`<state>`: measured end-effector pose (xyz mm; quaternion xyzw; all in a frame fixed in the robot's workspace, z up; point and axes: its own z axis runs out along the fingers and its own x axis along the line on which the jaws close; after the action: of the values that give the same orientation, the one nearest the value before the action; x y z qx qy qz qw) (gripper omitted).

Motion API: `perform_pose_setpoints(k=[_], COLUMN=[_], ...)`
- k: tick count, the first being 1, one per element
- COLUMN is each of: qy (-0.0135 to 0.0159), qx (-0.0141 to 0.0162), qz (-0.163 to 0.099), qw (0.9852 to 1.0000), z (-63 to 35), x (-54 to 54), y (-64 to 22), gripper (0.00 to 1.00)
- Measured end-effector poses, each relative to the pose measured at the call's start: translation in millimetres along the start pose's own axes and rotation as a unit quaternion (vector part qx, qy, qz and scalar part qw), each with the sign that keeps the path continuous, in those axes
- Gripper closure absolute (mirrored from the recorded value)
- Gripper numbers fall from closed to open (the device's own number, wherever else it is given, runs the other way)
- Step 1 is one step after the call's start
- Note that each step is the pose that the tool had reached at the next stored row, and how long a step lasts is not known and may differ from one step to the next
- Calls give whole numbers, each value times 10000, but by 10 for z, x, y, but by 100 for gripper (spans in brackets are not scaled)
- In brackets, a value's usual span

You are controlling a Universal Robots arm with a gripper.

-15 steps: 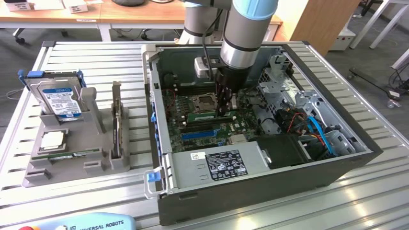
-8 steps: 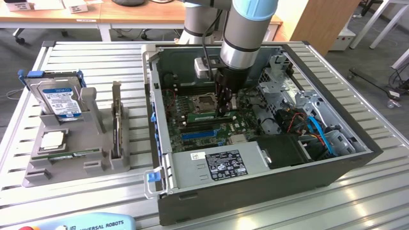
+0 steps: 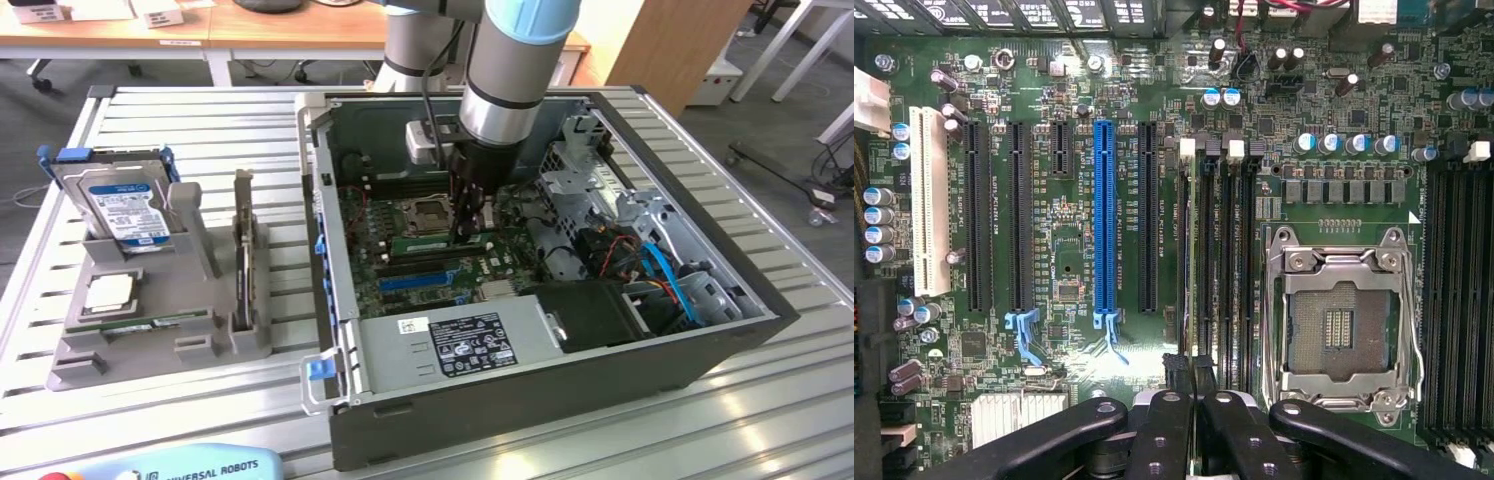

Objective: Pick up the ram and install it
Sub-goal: 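Insert the ram into the slot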

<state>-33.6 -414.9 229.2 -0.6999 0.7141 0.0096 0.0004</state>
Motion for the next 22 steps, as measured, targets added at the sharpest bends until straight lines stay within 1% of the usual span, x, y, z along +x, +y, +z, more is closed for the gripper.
perform_pose_setpoints(k=[11,20,22], qy=[0,0,-2], qx=[0,0,1], qz=[0,0,0], qw=[10000,10000,10000], z=[24,24,12], x=[-4,-4,-5], y=[0,0,0], gripper=[88,88,88])
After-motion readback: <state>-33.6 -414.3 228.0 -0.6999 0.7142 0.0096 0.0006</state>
